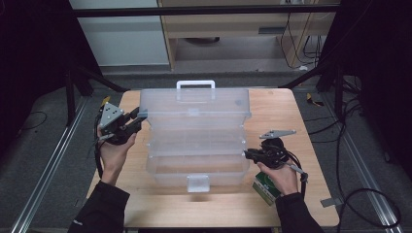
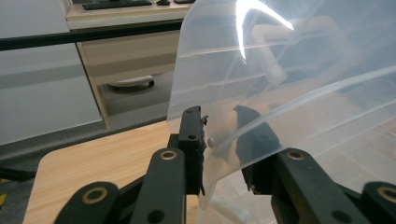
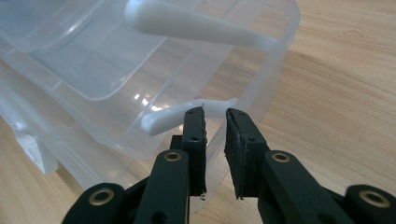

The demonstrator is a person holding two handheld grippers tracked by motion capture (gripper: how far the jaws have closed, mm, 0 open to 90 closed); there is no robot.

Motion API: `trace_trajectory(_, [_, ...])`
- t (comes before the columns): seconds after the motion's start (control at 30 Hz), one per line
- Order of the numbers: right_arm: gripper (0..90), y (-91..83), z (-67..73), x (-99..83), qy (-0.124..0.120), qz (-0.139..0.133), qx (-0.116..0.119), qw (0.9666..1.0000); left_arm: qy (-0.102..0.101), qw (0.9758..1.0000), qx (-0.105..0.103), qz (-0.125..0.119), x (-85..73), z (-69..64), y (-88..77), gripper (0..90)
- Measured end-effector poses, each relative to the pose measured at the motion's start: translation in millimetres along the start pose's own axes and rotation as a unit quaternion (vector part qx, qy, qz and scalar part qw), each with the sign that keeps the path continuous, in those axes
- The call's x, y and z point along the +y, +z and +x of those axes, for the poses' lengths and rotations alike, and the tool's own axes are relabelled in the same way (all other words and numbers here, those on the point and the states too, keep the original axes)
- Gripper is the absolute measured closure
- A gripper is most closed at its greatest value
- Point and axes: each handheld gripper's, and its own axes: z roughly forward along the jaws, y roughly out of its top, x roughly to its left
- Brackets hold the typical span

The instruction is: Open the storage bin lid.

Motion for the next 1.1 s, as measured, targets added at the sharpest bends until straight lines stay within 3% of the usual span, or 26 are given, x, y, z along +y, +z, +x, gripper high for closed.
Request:
trace_trajectory(0.23, [78.0,0.1,-0.1,0.0,-0.001,0.001,-0.001,1.0000,0.000,0.9999,0.012,0.001,4.9,2.7,7.1,74.4])
trace_trajectory(1.1, [77.8,0.8,1.2,0.3,-0.003,0.002,-0.007,1.0000,-0.017,0.9996,0.021,0.002,22.8,14.6,35.8,75.8])
